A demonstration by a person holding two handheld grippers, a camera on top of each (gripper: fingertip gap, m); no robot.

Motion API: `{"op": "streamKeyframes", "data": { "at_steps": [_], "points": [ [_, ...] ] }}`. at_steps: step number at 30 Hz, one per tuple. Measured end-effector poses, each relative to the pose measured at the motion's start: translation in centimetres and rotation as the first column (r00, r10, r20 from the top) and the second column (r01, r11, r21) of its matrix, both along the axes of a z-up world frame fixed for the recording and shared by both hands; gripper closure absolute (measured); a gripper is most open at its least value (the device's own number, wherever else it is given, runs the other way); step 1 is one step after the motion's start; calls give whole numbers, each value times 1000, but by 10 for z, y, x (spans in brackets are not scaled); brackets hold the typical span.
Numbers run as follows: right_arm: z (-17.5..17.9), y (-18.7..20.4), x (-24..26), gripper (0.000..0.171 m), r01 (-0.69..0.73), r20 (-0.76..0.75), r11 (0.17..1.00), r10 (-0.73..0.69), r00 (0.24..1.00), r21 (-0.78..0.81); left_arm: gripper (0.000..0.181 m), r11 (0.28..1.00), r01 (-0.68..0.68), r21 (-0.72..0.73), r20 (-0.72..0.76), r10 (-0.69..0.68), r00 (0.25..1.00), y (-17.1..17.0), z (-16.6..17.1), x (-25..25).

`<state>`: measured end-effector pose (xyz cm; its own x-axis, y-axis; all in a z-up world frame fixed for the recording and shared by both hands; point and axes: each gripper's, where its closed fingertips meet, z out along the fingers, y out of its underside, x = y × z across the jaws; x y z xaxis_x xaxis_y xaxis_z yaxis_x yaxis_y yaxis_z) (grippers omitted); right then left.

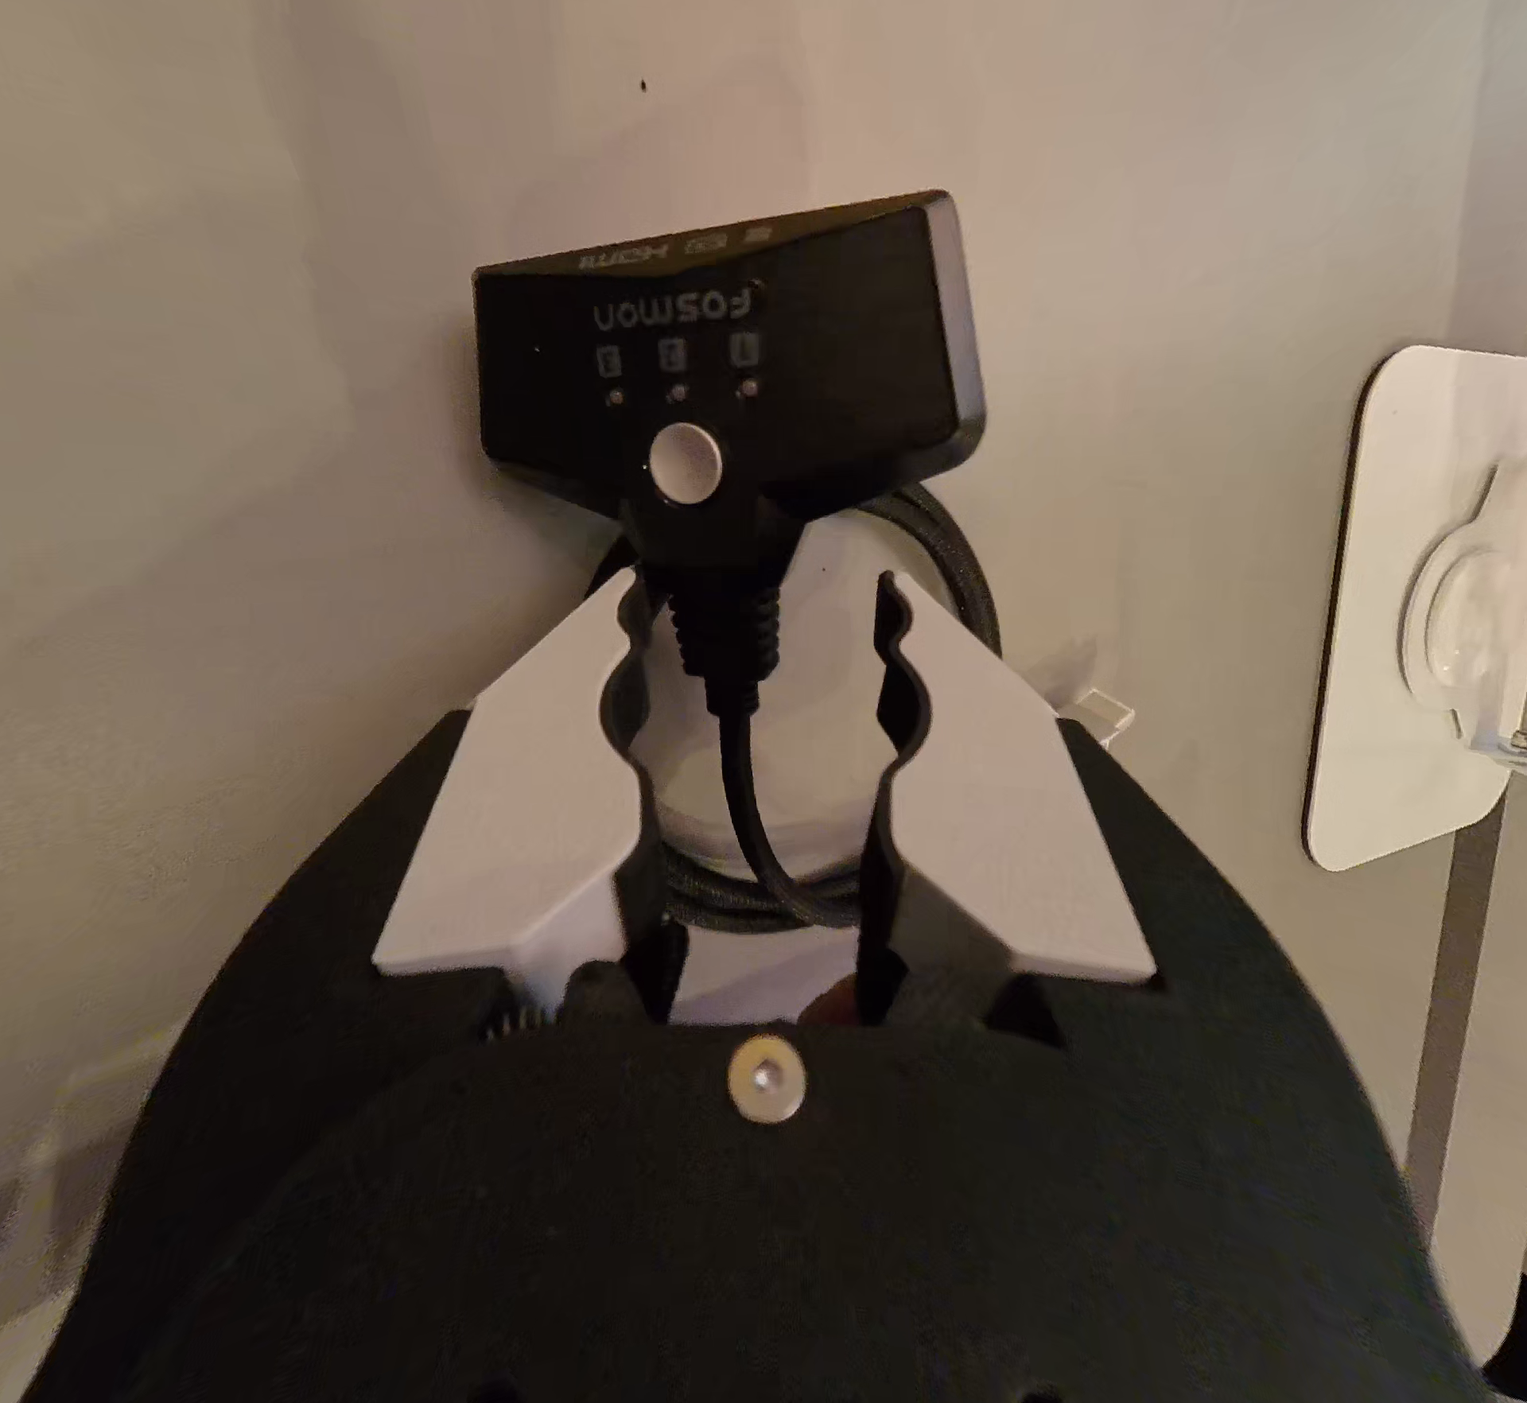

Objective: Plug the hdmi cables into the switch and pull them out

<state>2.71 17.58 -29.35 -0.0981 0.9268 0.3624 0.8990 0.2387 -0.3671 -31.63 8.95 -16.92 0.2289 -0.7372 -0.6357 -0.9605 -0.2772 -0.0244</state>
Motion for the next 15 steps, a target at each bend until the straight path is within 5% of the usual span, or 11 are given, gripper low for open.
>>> {"op": "streamKeyframes", "data": {
  "at_steps": [8,15],
  "points": [
    [9,0,12,110,60,3,998,-60,998,-19,133,994,67,86,-15,-66,998,-1,-32,19],
    [23,5,16,112,85,-52,996,-84,995,14,138,927,231,296,-253,-158,955,31,-47,28]
  ]
}}
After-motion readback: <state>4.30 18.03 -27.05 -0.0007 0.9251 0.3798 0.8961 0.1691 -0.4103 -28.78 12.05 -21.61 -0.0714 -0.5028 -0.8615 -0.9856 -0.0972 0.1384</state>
